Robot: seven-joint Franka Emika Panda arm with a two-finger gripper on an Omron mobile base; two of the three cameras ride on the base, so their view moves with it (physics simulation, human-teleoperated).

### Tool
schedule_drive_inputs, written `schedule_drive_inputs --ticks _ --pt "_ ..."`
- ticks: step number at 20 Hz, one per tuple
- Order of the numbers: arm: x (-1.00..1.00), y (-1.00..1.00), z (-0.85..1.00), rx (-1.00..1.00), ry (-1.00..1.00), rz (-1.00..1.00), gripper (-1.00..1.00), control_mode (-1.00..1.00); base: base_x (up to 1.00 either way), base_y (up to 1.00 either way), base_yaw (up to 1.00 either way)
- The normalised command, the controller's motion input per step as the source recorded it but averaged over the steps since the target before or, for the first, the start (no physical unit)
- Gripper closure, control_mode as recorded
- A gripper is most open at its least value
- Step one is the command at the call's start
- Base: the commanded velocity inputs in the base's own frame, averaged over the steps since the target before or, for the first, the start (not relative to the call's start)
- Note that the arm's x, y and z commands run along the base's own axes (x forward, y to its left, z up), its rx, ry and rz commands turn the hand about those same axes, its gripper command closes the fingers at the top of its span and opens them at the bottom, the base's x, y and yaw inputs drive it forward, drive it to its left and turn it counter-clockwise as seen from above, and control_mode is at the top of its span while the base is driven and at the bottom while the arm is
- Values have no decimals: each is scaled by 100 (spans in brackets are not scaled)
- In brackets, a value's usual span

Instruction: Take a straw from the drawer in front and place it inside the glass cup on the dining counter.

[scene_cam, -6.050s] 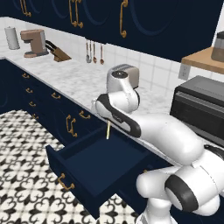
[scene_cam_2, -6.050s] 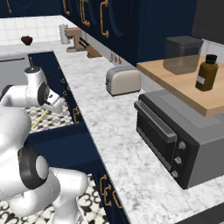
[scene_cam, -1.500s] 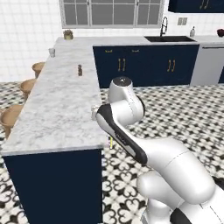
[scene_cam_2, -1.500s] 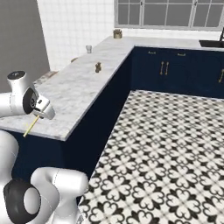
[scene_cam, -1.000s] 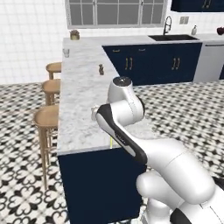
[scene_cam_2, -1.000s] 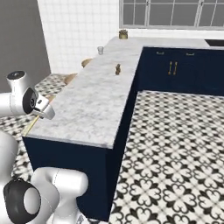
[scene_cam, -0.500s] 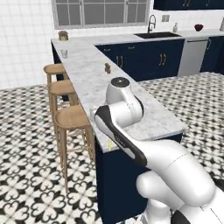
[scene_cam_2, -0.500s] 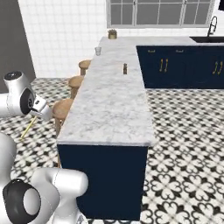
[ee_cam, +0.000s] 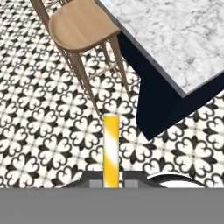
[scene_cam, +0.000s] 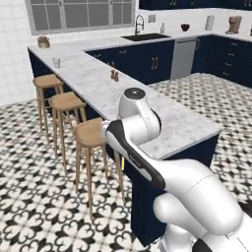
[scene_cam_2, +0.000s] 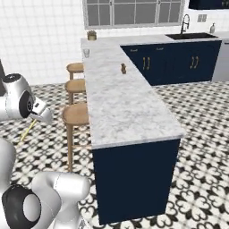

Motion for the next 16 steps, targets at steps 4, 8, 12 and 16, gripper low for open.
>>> schedule_drive_inputs --ticks 4,8,12,16 --pt "0 0 0 0 0 0 100 100 22 100 -41" --pt "0 0 0 0 0 0 100 100 22 100 -39" --pt "0 0 0 0 0 0 100 100 16 100 -39" --pt "0 0 0 0 0 0 100 100 17 100 -39"
